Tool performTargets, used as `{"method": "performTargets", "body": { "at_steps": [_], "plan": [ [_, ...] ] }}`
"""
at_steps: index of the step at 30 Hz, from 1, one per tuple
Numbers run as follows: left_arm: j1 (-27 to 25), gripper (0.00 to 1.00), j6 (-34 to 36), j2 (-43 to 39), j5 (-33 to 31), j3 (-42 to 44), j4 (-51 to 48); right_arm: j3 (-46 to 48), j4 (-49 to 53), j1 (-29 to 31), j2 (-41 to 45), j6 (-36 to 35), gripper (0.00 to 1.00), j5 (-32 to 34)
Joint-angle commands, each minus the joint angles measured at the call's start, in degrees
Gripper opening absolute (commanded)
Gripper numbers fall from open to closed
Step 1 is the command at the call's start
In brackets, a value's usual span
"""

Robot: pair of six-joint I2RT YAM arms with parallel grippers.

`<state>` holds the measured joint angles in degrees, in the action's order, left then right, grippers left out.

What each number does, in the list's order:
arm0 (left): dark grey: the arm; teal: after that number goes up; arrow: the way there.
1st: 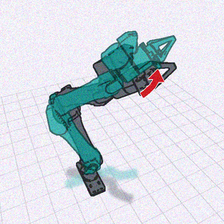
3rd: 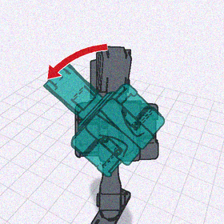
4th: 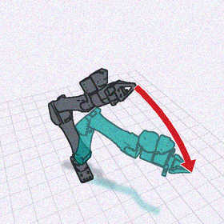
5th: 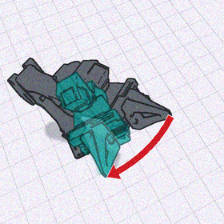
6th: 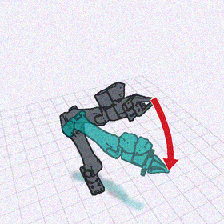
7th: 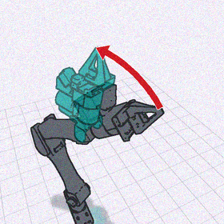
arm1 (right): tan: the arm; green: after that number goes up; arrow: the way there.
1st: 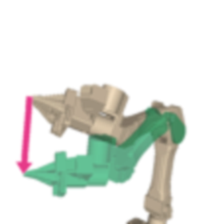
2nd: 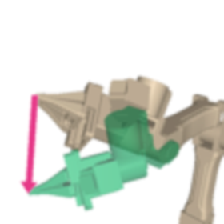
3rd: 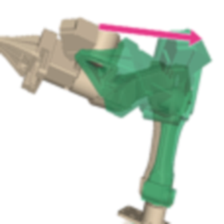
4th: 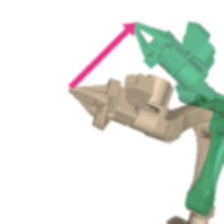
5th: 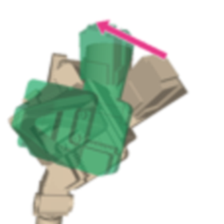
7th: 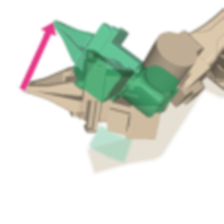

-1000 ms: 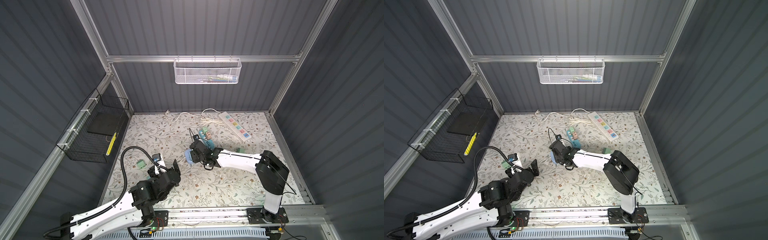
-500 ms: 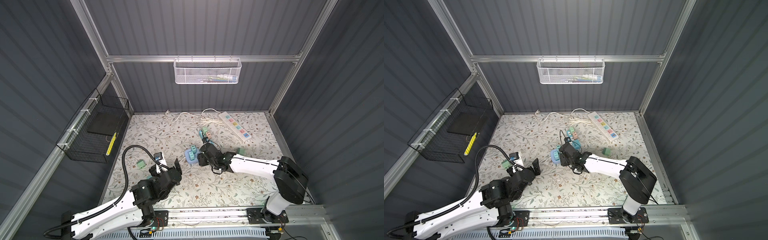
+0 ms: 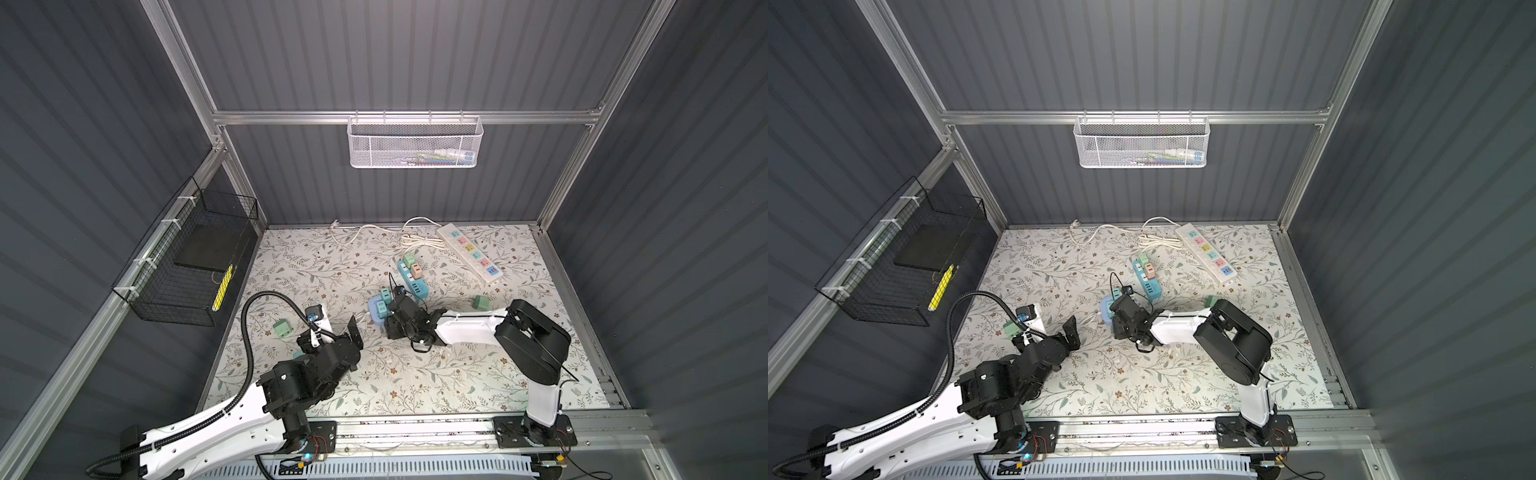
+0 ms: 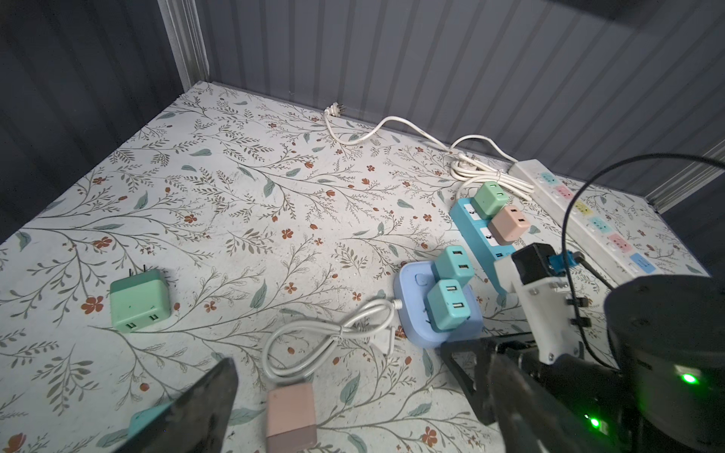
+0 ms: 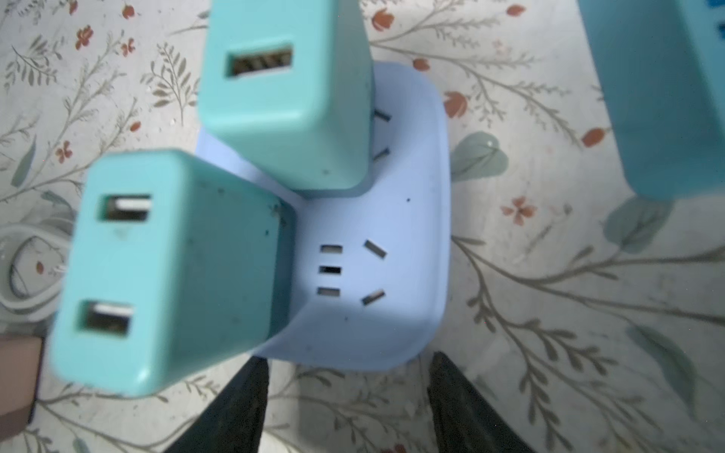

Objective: Insert the plug
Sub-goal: 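Lift the right gripper away from the two plugged teal adapters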

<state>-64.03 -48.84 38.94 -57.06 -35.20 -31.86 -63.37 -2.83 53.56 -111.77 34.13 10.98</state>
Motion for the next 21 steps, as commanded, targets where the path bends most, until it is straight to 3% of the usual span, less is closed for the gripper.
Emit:
{"method": "performTargets", "body": {
  "at_steps": [1, 7, 15, 21],
  "plan": [
    [0.31, 1.00, 0.84, -1.21, -1.71, 0.44, -1.10, -3.61, -1.76, -0.35, -3.38, 1.17, 0.66, 2.20],
    [0.39, 1.00, 2.16, -1.49, -2.53, -0.13, -0.73, -13.11, -1.42, -2.94, -10.86, -0.57, 0.66, 1.52],
    [1.35, 1.00, 4.10, -0.26, -2.36, -2.67, -1.11, -28.75, 2.29, -4.96, -20.22, 0.87, 0.67, -4.74],
    [4.04, 1.00, 4.11, 1.45, 0.38, -3.21, -0.82, -30.23, 2.96, -4.93, -18.40, 0.95, 0.68, -7.37]
  ]
}}
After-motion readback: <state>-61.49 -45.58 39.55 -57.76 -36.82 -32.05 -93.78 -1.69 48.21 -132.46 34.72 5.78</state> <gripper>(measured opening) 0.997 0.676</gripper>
